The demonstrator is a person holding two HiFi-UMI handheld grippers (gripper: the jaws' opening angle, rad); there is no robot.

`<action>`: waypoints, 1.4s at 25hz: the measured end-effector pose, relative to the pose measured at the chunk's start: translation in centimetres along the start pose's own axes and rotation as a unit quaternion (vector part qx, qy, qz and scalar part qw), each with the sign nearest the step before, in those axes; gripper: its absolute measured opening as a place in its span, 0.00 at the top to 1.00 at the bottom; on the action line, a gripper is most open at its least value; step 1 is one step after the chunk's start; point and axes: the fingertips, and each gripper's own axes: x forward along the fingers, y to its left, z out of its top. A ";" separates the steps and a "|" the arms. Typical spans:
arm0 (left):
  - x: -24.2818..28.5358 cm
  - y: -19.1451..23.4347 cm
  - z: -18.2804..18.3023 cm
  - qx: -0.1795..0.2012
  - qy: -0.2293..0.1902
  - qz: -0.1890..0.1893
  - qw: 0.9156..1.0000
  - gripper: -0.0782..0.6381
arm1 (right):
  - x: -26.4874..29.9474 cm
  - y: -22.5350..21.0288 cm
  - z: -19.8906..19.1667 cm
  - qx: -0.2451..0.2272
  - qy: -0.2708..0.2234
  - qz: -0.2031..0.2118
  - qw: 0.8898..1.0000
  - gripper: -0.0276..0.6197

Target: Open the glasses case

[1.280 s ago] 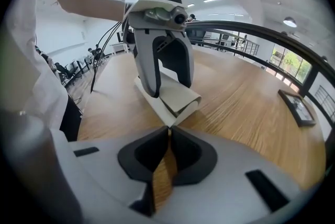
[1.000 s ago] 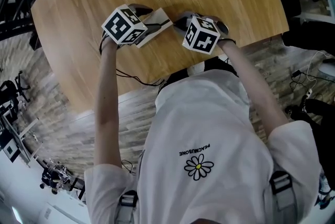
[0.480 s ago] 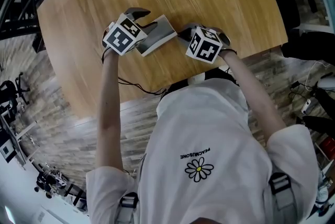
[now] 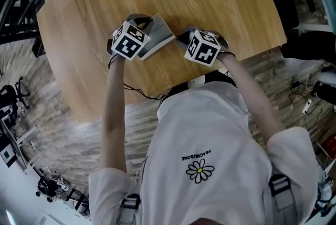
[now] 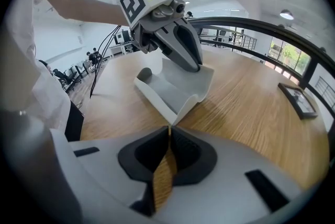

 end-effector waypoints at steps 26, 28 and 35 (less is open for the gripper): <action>-11.4 4.2 9.1 -0.069 -0.195 0.127 0.970 0.73 | -12.5 -6.4 13.5 -0.014 -0.178 -0.179 0.967 0.94; -14.7 4.9 10.6 -0.073 -0.234 0.172 0.954 0.74 | -14.8 -6.7 15.9 -0.026 -0.219 -0.203 0.954 0.94; -26.1 3.2 13.7 -0.090 -0.396 0.321 0.856 0.87 | -22.6 -5.1 21.4 0.003 -0.368 -0.258 0.893 0.94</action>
